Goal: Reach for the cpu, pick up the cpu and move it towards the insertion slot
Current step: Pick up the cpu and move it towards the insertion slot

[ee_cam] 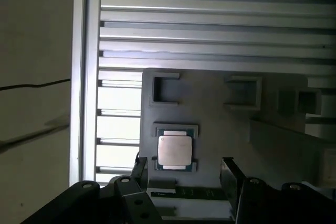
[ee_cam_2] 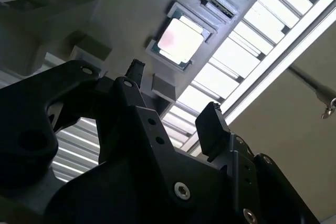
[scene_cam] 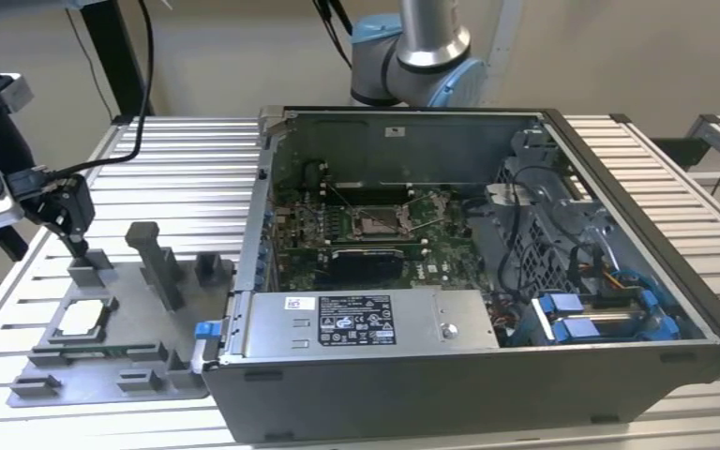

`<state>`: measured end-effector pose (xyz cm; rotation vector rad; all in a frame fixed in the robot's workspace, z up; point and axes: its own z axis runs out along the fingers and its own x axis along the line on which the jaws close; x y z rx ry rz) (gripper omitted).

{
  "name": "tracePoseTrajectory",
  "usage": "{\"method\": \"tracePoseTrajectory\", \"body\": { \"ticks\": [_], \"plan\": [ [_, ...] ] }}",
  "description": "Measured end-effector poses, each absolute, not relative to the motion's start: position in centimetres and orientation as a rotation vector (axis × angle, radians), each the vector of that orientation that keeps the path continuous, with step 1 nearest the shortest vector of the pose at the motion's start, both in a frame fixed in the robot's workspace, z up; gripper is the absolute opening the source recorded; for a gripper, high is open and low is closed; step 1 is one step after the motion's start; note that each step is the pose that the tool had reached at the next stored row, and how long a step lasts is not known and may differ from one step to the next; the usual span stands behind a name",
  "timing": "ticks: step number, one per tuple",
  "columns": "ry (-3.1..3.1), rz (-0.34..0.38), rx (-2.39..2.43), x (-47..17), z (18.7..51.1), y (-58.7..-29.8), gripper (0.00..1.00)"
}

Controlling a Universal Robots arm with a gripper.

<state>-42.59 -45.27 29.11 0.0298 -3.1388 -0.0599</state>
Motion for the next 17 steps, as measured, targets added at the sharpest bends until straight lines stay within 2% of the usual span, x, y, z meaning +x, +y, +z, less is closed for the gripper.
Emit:
{"method": "tracePoseTrajectory", "body": {
  "ticks": [17],
  "plan": [
    [-3.139, -0.06, 0.03, -42.59, 28.17, -45.27, 1.0]
  ]
}}
